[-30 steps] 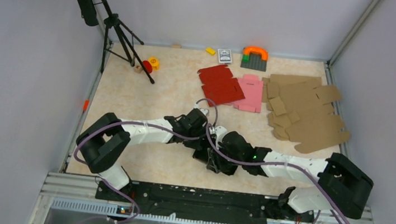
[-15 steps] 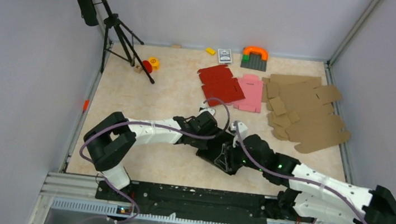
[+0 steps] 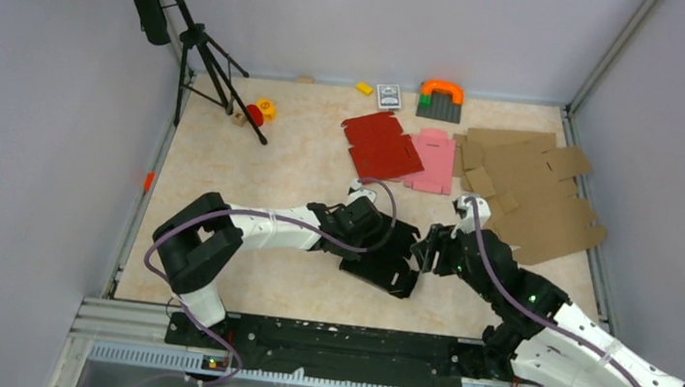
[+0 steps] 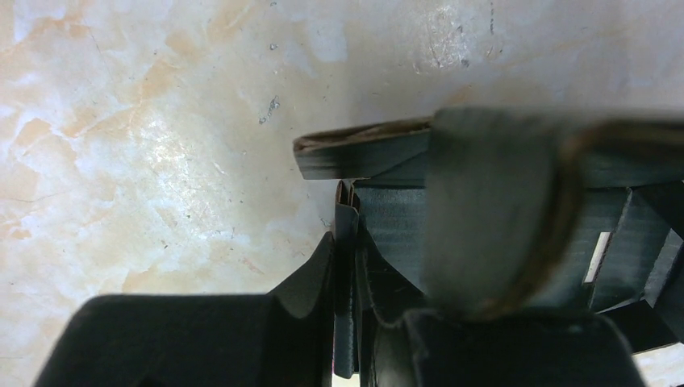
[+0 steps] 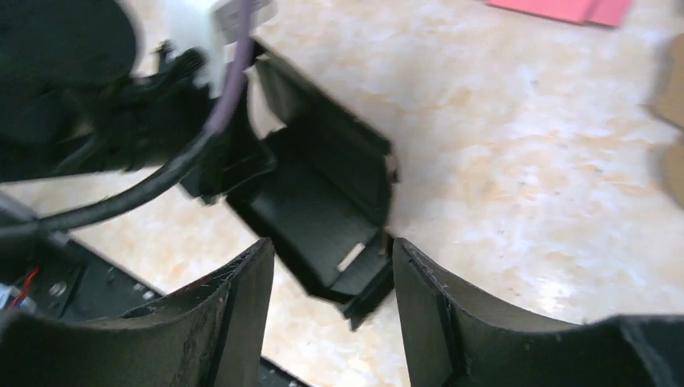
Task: Fold the paper box
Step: Fold the paper box at the center of the board.
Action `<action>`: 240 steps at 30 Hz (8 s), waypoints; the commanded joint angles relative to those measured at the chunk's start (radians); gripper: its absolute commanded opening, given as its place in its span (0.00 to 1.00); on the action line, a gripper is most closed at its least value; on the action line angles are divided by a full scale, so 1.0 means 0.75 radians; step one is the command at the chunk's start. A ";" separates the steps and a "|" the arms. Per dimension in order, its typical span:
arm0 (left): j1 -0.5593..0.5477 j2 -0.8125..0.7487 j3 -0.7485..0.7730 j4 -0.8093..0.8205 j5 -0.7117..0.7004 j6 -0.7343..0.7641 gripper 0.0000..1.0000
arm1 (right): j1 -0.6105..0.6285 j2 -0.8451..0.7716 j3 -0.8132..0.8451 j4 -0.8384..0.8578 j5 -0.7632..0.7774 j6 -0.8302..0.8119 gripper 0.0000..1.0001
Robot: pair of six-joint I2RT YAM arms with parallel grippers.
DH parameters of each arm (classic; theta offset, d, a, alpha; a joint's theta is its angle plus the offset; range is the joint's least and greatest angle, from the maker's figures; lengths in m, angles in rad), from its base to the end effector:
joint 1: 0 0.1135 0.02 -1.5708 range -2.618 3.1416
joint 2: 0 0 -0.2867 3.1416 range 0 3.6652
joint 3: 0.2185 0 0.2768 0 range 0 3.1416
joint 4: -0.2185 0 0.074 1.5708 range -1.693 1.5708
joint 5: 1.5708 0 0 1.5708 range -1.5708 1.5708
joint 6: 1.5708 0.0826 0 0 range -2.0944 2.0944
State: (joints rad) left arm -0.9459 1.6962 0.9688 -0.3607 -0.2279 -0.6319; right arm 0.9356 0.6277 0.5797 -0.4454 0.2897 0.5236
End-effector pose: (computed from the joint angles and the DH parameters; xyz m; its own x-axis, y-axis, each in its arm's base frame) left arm 0.2312 -0.2886 0.1263 -0.8485 0.1928 -0.4927 0.2819 0.9528 -0.1127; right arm 0.1351 0.1435 0.2563 -0.5544 0.0554 -0.8304 -0.3983 0.8584 0.3232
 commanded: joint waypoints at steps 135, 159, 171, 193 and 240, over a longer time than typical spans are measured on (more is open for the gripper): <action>-0.033 -0.045 0.052 -0.251 -0.031 0.083 0.23 | -0.105 0.012 -0.231 0.369 -0.260 0.214 0.50; 0.038 0.007 0.167 -0.478 -0.143 -0.329 0.11 | 0.424 1.263 -0.417 2.310 0.073 0.663 0.00; 0.046 -0.022 0.156 -0.414 -0.094 -0.361 0.13 | 0.413 1.611 -0.401 2.680 0.103 0.812 0.00; 0.050 0.059 0.203 -0.430 -0.069 -0.321 0.19 | 0.274 1.804 -0.342 2.464 -0.059 1.154 0.00; 0.063 0.025 0.209 -0.457 -0.021 -0.247 0.10 | 0.227 1.702 -0.287 2.305 -0.054 1.151 0.00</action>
State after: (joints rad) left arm -0.8963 1.7428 1.1000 -0.6880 -0.2501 -0.8127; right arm 1.1267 1.8820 0.3481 1.3060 0.2169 1.3224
